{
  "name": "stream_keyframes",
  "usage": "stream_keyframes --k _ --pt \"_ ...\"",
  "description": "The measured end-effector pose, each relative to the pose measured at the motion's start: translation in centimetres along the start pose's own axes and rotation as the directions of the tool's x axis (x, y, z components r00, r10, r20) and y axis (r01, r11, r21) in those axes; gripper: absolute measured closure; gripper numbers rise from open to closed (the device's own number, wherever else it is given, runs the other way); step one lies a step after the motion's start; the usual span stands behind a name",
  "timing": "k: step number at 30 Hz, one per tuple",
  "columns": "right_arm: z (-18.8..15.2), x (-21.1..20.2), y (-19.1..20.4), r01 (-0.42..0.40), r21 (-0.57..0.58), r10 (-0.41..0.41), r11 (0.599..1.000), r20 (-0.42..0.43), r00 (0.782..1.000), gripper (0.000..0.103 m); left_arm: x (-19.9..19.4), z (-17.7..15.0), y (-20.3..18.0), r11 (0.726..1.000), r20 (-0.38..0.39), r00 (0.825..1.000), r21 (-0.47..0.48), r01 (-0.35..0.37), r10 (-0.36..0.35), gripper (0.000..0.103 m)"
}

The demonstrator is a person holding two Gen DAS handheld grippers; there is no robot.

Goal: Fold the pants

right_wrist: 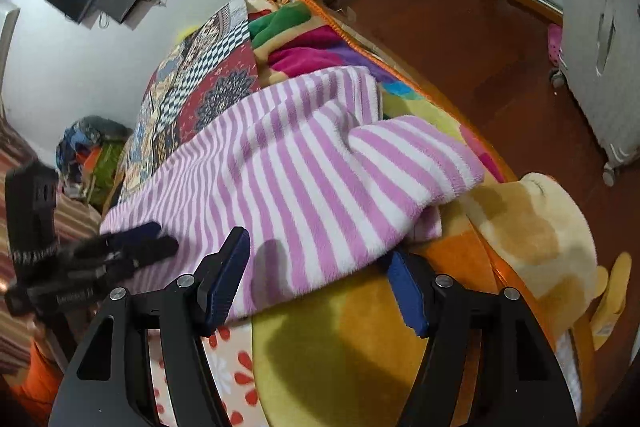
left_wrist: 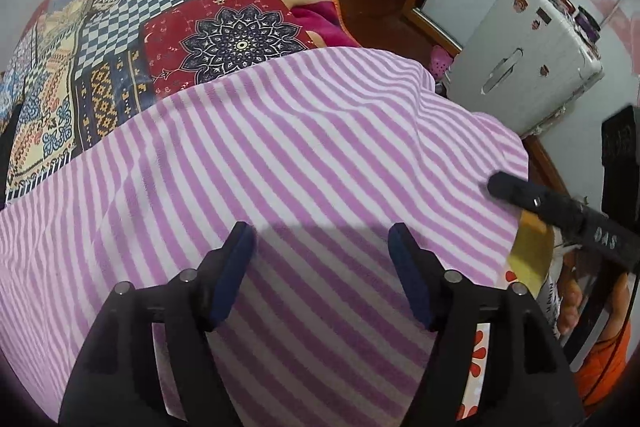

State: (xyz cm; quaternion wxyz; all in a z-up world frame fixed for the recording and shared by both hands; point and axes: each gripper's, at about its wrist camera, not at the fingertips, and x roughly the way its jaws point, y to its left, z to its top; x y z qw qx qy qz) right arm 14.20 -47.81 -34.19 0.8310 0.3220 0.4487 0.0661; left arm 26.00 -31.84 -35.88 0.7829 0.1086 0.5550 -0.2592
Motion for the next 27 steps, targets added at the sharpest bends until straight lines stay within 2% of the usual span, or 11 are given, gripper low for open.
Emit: stream_keyframes --k 3,4,5,7,9,12,17,21,27 --pt "0.2 0.3 0.0 -0.005 0.005 0.004 1.000 0.037 0.999 0.040 0.1 0.0 -0.1 1.000 0.000 1.000 0.007 -0.004 0.004 0.032" --pt "0.2 0.4 0.1 -0.001 -0.005 0.001 1.000 0.041 0.999 0.043 0.1 0.0 -0.1 1.000 0.001 1.000 0.007 -0.005 0.005 0.032" --pt "0.3 0.5 0.3 0.011 -0.013 -0.011 1.000 0.051 0.999 0.047 0.1 0.0 -0.1 1.000 0.002 1.000 0.007 -0.004 0.004 0.032" --pt "0.3 0.4 0.3 0.032 -0.026 -0.030 0.999 0.062 0.998 0.069 0.0 -0.1 0.0 1.000 0.004 1.000 0.006 -0.003 0.003 0.032" --pt "0.3 0.1 -0.1 0.018 -0.021 -0.017 1.000 0.072 0.997 0.081 0.0 -0.1 0.0 1.000 0.005 1.000 0.005 0.000 0.000 0.032" --pt "0.4 -0.6 -0.4 -0.006 -0.010 0.007 1.000 0.091 0.996 0.092 0.0 -0.1 -0.1 1.000 0.005 1.000 0.005 0.000 0.000 0.032" --pt "0.9 -1.6 1.2 0.005 -0.057 0.003 0.998 0.143 0.990 0.094 -0.8 0.0 0.2 0.999 0.014 1.000 -0.016 0.028 -0.028 0.032" --pt "1.9 -2.8 3.5 -0.008 -0.109 0.029 0.994 0.194 0.981 0.096 -3.1 0.0 1.2 0.996 0.061 0.996 -0.061 0.067 -0.063 0.032" --pt "3.1 -3.8 7.7 -0.033 -0.214 0.086 0.976 0.243 0.966 0.097 -8.0 -0.4 3.7 0.996 0.180 0.984 -0.085 0.028 -0.013 0.032"
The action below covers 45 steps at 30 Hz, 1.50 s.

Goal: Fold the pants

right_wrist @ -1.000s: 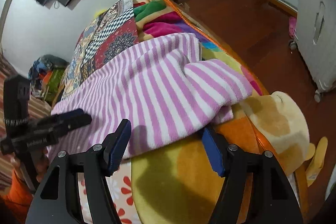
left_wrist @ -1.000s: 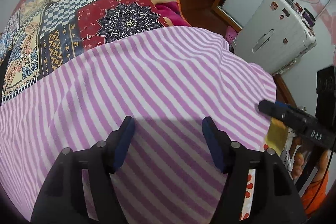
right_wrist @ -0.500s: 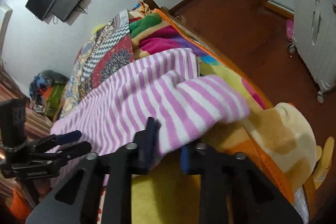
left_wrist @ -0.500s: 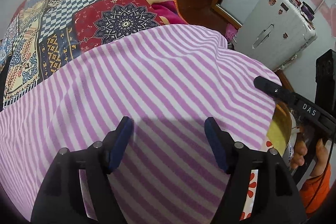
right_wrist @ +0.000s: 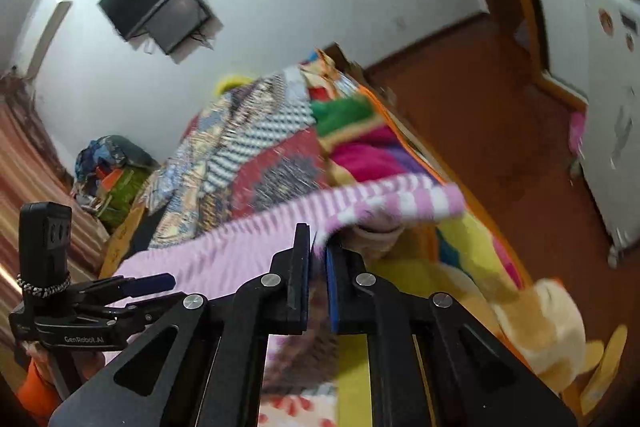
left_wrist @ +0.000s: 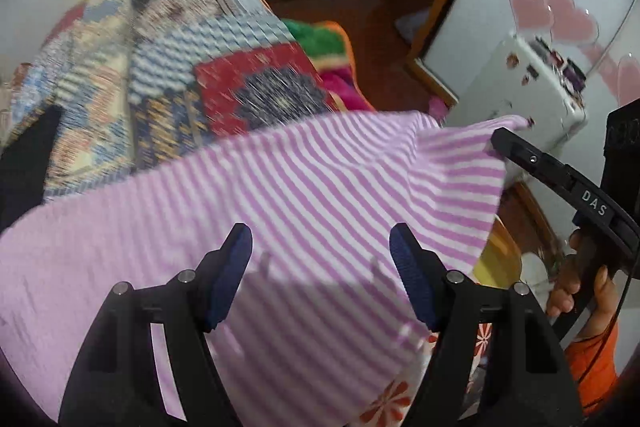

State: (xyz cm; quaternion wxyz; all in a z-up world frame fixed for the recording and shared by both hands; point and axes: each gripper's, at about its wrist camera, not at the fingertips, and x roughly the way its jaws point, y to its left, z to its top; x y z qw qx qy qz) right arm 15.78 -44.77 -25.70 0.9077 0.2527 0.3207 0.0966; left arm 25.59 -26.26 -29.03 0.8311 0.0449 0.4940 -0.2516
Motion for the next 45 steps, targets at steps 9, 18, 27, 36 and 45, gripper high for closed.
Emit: stream_keyframes --k 9,18,27,36,45 --pt "0.9 0.4 6.8 -0.039 -0.158 0.043 0.987 0.022 0.999 0.098 -4.9 -1.0 6.6 0.992 0.089 0.995 -0.127 -0.022 0.034 0.032" --pt "-3.3 -2.2 0.0 0.158 0.003 -0.157 0.987 -0.101 0.982 0.064 -3.2 -2.8 6.9 0.995 0.028 0.999 -0.103 -0.013 0.016 0.032" --pt "-6.6 -1.2 -5.5 0.160 0.164 -0.110 0.973 -0.275 0.955 0.056 0.4 -1.6 0.5 0.999 -0.042 0.998 -0.001 0.049 -0.049 0.032" --pt "-6.2 1.6 -6.6 0.095 0.256 -0.026 0.962 -0.258 0.966 0.046 5.1 -2.8 -3.8 0.995 -0.199 0.976 0.032 0.092 -0.083 0.032" --pt "-5.6 2.8 -8.0 0.067 0.312 -0.001 0.948 -0.206 0.979 0.039 6.2 -3.6 -6.1 0.989 -0.193 0.981 0.143 0.021 0.007 0.031"
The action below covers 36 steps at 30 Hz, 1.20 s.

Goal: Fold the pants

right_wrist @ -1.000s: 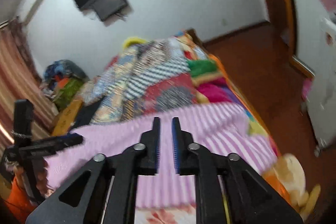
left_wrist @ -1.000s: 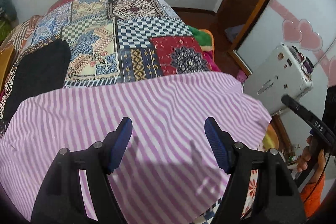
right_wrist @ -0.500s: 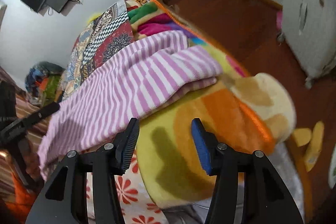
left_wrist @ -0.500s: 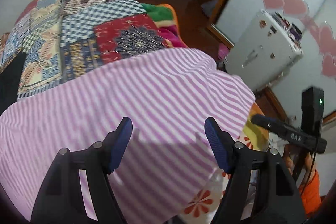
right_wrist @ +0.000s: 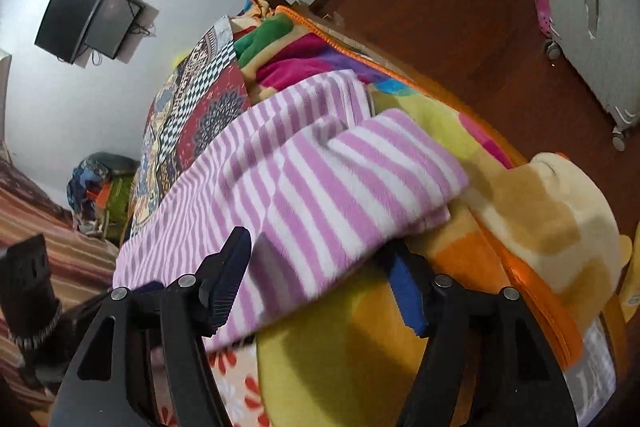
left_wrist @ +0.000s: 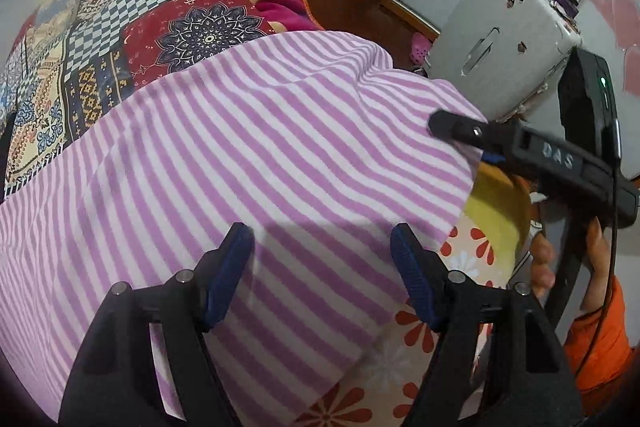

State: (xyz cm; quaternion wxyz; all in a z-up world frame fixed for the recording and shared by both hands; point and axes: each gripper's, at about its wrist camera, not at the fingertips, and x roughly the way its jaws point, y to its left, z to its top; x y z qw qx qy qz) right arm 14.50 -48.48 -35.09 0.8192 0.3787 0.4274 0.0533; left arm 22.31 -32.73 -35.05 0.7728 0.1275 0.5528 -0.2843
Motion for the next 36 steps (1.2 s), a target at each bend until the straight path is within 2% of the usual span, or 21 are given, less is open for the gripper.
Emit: stream_keyframes --k 2,3,4,5,6,7,14,21,26,30,33,36 --pt "0.3 0.2 0.0 -0.003 -0.004 0.003 1.000 0.011 1.000 0.041 0.0 0.1 0.1 1.000 0.003 1.000 0.000 -0.002 0.002 0.031" --pt "0.3 0.2 0.1 0.000 -0.012 0.000 1.000 0.020 1.000 0.050 -0.1 0.1 0.3 1.000 0.004 1.000 -0.003 -0.003 0.003 0.031" --pt "0.5 0.2 0.1 -0.003 -0.019 0.003 1.000 0.024 1.000 0.064 -0.2 0.1 0.4 1.000 0.006 1.000 -0.010 -0.003 0.003 0.031" --pt "0.6 0.2 0.1 -0.018 -0.020 0.018 1.000 0.024 1.000 0.072 -0.3 0.1 0.5 1.000 0.009 1.000 -0.016 -0.002 0.002 0.031" --pt "0.7 0.1 0.0 -0.039 -0.016 0.040 0.999 0.019 0.999 0.087 -0.5 0.2 0.7 1.000 0.014 1.000 -0.027 -0.002 0.002 0.031" --pt "0.8 0.1 0.0 -0.059 -0.012 0.059 0.998 0.013 0.998 0.091 -0.9 0.2 1.0 0.999 0.025 1.000 -0.042 0.000 0.001 0.031" --pt "1.6 -2.3 4.5 -0.038 -0.158 0.054 0.987 0.100 0.994 0.093 -5.5 0.2 4.4 0.993 0.143 0.989 -0.120 -0.023 0.040 0.031" --pt "2.3 -4.7 12.1 -0.087 -0.331 0.146 0.940 0.160 0.976 0.093 -11.1 -1.5 10.2 0.972 0.253 0.961 -0.230 -0.054 0.114 0.031" --pt "1.0 -5.1 19.1 -0.147 -0.477 0.237 0.866 0.133 0.962 0.093 -14.2 -4.3 14.8 0.945 0.293 0.942 -0.322 -0.063 0.163 0.031" --pt "-1.6 -4.1 24.2 -0.190 -0.583 0.278 0.790 0.065 0.958 0.093 -16.2 -7.0 17.8 0.924 0.315 0.926 -0.373 -0.082 0.209 0.031" --pt "-4.3 -2.5 27.2 -0.218 -0.652 0.275 0.726 -0.015 0.961 0.093 -17.2 -9.3 19.7 0.910 0.319 0.918 -0.405 -0.093 0.235 0.031" --pt "-7.3 0.2 29.2 -0.237 -0.703 0.227 0.670 -0.110 0.968 0.093 -17.6 -11.7 21.7 0.888 0.311 0.918 -0.452 -0.085 0.245 0.031"
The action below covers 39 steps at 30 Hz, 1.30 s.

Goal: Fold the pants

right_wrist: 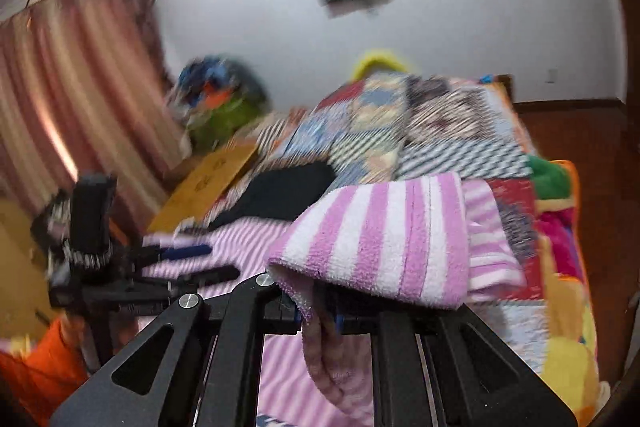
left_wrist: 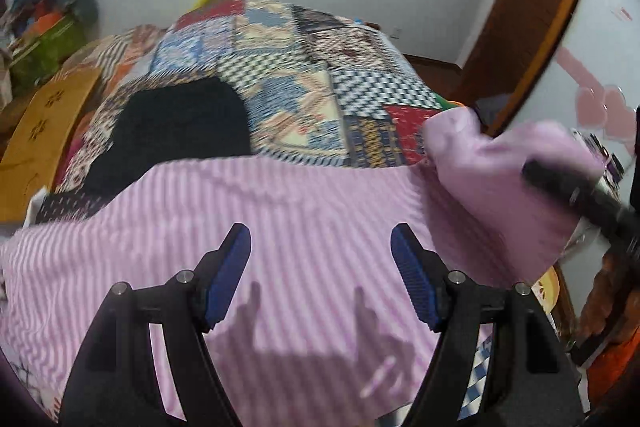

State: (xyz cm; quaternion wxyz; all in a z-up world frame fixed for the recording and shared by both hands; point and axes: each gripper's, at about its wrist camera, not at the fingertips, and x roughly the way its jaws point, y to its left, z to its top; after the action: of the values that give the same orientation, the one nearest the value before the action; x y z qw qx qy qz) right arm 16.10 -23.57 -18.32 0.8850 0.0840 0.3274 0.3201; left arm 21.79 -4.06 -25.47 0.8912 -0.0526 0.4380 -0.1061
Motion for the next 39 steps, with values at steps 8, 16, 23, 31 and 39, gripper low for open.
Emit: stream_keyframes --k 8,16,23,31,39 --pt "-5.5 8.3 3.1 -0.071 -0.100 0.034 0.992 -0.327 0.944 0.091 0.4 -2.7 4.0 0.995 -0.047 0.999 -0.093 -0.026 0.021 0.031" --pt "-5.6 7.5 2.5 -0.099 -0.069 0.067 0.993 -0.372 0.926 0.066 1.7 -2.7 3.2 0.997 -0.070 0.997 -0.080 -0.019 0.013 0.031" --pt "-5.1 5.1 0.6 -0.069 -0.035 0.052 0.997 -0.352 0.934 0.065 3.7 0.0 1.5 1.000 -0.097 0.995 -0.018 0.009 -0.011 0.031" --pt "-4.2 3.3 -5.0 0.048 0.012 -0.041 0.999 -0.320 0.946 0.065 8.3 3.5 -0.5 0.997 -0.166 0.986 0.073 0.003 0.009 0.031" --pt "-4.7 5.9 -8.3 0.151 -0.069 -0.166 0.986 -0.373 0.913 0.065 12.1 3.7 -1.7 0.995 -0.232 0.973 0.092 0.030 -0.008 0.031"
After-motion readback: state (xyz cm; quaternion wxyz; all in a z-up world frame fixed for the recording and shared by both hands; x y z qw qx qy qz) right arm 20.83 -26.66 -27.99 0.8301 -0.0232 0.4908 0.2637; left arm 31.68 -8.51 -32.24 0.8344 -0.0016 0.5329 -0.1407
